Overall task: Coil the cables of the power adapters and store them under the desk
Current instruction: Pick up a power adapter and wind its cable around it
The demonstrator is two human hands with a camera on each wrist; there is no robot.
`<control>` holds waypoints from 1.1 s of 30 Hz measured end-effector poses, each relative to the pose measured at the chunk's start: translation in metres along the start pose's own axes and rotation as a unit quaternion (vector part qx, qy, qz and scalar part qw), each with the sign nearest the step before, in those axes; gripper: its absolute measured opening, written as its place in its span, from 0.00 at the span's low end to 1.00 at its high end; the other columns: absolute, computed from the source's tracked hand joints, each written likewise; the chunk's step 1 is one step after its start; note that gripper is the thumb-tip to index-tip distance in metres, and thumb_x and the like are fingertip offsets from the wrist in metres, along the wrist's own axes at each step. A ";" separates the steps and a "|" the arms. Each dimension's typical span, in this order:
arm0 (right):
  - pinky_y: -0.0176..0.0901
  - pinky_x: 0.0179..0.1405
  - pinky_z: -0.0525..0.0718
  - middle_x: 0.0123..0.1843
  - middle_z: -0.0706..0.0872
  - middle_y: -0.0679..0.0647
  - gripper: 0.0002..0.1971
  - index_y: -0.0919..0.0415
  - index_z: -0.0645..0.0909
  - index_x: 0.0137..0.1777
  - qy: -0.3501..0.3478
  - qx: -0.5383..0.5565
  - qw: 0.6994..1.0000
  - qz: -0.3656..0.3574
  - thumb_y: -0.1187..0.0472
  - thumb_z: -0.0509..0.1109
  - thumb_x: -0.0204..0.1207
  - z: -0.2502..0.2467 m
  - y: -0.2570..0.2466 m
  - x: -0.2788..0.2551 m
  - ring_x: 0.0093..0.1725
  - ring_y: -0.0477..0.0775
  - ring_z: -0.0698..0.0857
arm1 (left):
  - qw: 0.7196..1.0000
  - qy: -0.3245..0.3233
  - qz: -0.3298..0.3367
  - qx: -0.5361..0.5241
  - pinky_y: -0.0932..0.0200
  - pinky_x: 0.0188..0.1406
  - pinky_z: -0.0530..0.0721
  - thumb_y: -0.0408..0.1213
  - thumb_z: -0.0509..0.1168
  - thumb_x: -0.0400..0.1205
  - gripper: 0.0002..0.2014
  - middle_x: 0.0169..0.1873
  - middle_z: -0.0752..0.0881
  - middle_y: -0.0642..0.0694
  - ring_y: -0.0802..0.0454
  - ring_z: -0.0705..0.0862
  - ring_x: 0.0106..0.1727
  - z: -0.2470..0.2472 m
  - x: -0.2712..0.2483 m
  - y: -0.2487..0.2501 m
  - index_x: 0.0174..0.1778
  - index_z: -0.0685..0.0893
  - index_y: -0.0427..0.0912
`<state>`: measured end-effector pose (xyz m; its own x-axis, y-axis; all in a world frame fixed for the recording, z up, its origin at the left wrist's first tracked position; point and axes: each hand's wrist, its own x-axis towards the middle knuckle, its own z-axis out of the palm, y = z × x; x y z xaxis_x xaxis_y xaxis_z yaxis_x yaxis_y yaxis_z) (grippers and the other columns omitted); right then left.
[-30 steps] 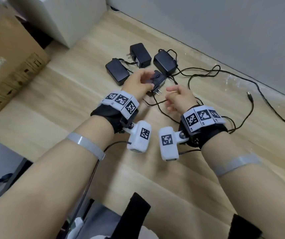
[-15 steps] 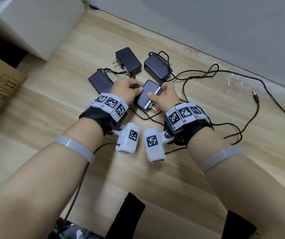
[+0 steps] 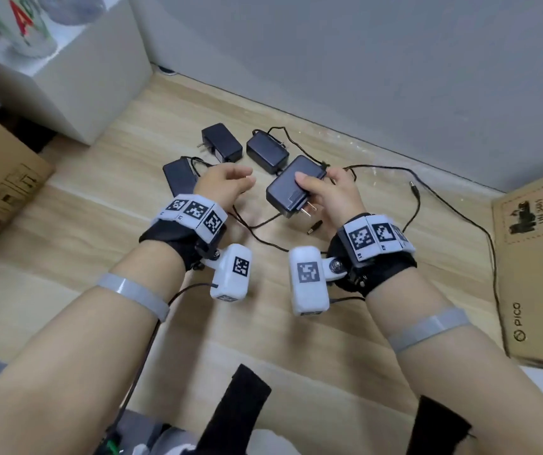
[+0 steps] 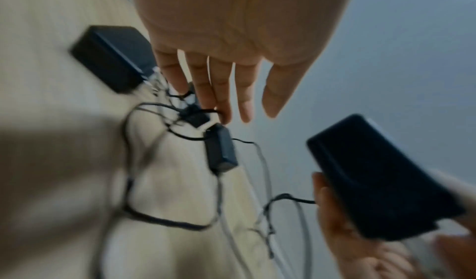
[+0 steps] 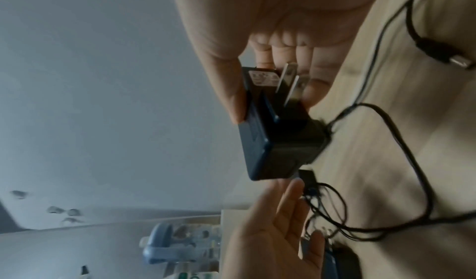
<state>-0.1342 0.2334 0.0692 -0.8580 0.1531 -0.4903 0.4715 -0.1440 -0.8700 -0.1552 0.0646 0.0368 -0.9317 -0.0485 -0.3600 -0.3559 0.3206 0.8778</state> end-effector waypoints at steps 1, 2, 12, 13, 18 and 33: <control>0.44 0.39 0.87 0.61 0.82 0.65 0.26 0.68 0.67 0.68 0.004 0.002 1.000 -0.022 0.67 0.73 0.72 -0.004 -0.008 -0.010 0.49 0.58 0.87 | 0.999 -0.006 0.017 -0.032 0.66 0.51 0.73 0.39 0.65 0.81 0.12 0.52 0.85 0.48 0.57 0.80 0.52 0.002 -0.010 0.014 0.59 0.84 0.42; 0.43 0.39 0.87 0.60 0.82 0.64 0.24 0.67 0.68 0.66 0.006 0.007 0.999 -0.043 0.68 0.73 0.72 -0.008 -0.015 -0.019 0.49 0.58 0.86 | 0.997 -0.028 0.025 -0.066 0.64 0.51 0.74 0.42 0.63 0.82 0.12 0.52 0.85 0.50 0.58 0.81 0.51 0.006 -0.021 0.029 0.58 0.84 0.43; 0.44 0.39 0.83 0.42 0.83 0.54 0.06 0.48 0.78 0.39 0.120 -0.153 0.924 -0.329 0.56 0.67 0.78 -0.048 -0.061 -0.082 0.38 0.46 0.80 | 0.939 -0.282 0.080 -0.183 0.67 0.20 0.74 0.47 0.65 0.76 0.12 0.37 0.88 0.50 0.54 0.85 0.35 0.024 -0.091 0.098 0.50 0.81 0.43; 0.44 0.43 0.81 0.43 0.82 0.51 0.07 0.46 0.76 0.39 0.132 -0.146 0.916 -0.348 0.57 0.67 0.77 -0.053 -0.064 -0.085 0.39 0.44 0.79 | 0.933 -0.292 0.086 -0.191 0.67 0.19 0.73 0.47 0.67 0.75 0.14 0.37 0.89 0.49 0.54 0.86 0.35 0.023 -0.094 0.101 0.51 0.80 0.42; 0.25 0.40 0.78 0.35 0.79 0.49 0.14 0.52 0.76 0.43 -0.008 -0.100 0.947 -0.306 0.62 0.50 0.86 -0.055 -0.060 -0.102 0.30 0.35 0.80 | 0.905 -0.318 0.123 -0.253 0.66 0.23 0.74 0.46 0.62 0.78 0.17 0.42 0.87 0.45 0.53 0.85 0.37 0.025 -0.109 0.117 0.57 0.78 0.41; 0.27 0.28 0.69 0.30 0.70 0.38 0.18 0.48 0.73 0.72 -0.020 -0.333 0.919 -0.211 0.60 0.55 0.84 -0.059 -0.018 -0.109 0.29 0.43 0.72 | 0.958 -0.209 0.135 -0.140 0.57 0.41 0.75 0.34 0.68 0.78 0.18 0.45 0.83 0.55 0.53 0.83 0.42 0.032 -0.102 0.117 0.63 0.78 0.52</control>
<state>-0.0376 0.2771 0.1353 -0.9936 0.0198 -0.1109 0.1033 0.5527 -0.8270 -0.0995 0.1375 0.1659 -0.9025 0.4030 -0.1518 -0.1661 -0.0005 0.9861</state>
